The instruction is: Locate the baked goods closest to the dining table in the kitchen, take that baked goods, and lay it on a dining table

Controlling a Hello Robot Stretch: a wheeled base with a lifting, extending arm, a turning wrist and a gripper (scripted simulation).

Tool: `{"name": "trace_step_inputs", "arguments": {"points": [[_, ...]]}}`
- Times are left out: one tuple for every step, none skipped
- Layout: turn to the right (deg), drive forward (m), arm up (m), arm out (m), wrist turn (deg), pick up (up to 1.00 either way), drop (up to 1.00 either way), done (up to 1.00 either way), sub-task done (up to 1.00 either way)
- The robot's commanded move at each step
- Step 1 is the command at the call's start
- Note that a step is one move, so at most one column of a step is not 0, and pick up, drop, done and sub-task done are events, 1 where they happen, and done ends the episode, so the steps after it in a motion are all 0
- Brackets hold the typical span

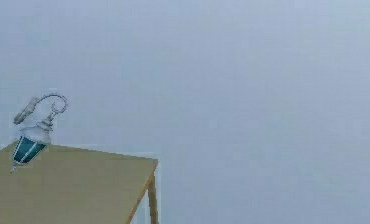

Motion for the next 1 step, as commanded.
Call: {"name": "trace_step_inputs", "arguments": {"points": [[30.0,0.0,0.0,0.0,0.0,0.0,0.0,0.0,0.0]]}}
